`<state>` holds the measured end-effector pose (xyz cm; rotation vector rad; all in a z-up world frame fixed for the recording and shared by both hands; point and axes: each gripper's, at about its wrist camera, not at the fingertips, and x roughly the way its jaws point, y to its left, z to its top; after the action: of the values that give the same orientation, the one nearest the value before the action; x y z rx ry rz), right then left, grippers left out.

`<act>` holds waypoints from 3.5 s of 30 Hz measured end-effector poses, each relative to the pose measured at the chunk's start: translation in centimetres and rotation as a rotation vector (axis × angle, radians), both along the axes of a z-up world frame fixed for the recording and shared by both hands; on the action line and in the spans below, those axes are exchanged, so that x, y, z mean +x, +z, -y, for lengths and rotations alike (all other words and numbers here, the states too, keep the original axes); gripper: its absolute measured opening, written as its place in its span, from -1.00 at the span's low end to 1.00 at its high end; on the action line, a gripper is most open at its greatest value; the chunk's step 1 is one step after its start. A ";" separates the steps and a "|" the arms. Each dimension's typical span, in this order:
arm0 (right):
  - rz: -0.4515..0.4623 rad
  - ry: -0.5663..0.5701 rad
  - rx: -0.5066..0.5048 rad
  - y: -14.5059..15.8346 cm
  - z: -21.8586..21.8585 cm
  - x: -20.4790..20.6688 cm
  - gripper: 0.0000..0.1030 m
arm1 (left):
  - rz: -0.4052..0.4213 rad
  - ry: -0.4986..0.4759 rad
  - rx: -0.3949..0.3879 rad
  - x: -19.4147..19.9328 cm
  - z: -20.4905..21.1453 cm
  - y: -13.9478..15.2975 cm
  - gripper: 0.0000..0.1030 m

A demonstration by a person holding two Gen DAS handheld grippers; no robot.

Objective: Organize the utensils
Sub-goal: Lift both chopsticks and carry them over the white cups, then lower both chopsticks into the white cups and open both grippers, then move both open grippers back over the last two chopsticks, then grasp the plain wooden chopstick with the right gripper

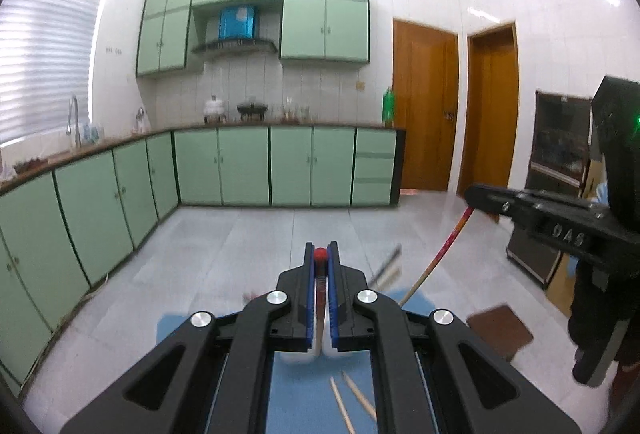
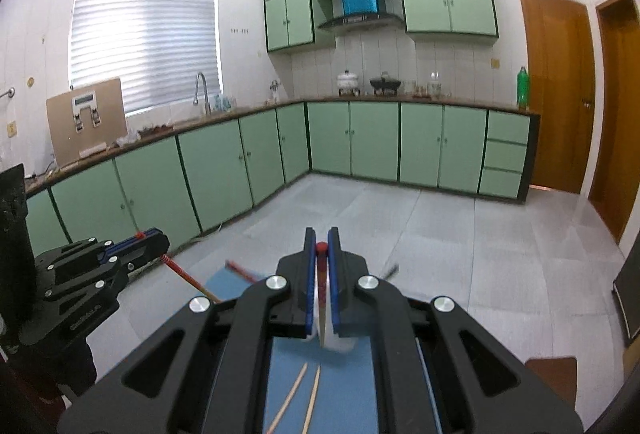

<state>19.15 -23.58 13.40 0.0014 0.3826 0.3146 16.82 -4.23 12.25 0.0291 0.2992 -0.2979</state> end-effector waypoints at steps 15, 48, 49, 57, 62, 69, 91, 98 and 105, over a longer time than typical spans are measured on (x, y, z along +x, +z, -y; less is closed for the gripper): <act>-0.062 -0.070 -0.029 -2.7 -0.7 10.2 -0.90 | -0.011 0.034 0.033 10.0 3.2 -2.6 -0.89; -0.147 -0.205 -0.016 -15.3 2.6 -4.7 0.87 | -0.221 0.084 0.043 -1.3 -1.1 -14.2 0.69; -0.164 -0.203 -0.017 -16.1 2.4 -5.2 0.87 | -0.236 0.085 0.044 -1.7 -1.2 -14.8 0.69; -0.328 -0.197 -0.041 -23.8 0.4 -7.4 0.87 | -0.374 0.111 0.110 -3.2 -1.0 -20.7 0.69; -0.397 -0.164 -0.056 -26.7 -0.8 -8.4 0.87 | -0.431 0.118 0.133 -4.2 -1.1 -23.6 0.69; -0.446 -0.153 -0.078 -28.8 -1.6 -9.6 0.86 | -0.459 0.135 0.168 -5.1 -1.3 -25.3 0.69; -0.491 -0.074 -0.152 -30.5 -3.8 -10.5 -0.88 | -0.455 0.143 0.153 -7.1 -0.6 -26.0 0.69; -0.491 -0.123 -0.121 -30.2 -2.4 -10.6 -0.89 | -0.459 0.125 0.137 -7.2 -0.1 -25.9 0.68; -0.491 -0.196 -0.095 -30.0 0.3 -10.3 -0.89 | -0.520 0.090 0.109 -6.8 1.4 -26.6 0.67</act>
<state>8.87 -23.84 -16.64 0.0231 0.8786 0.0972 9.97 -5.59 -14.35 0.0449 0.8303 -0.1952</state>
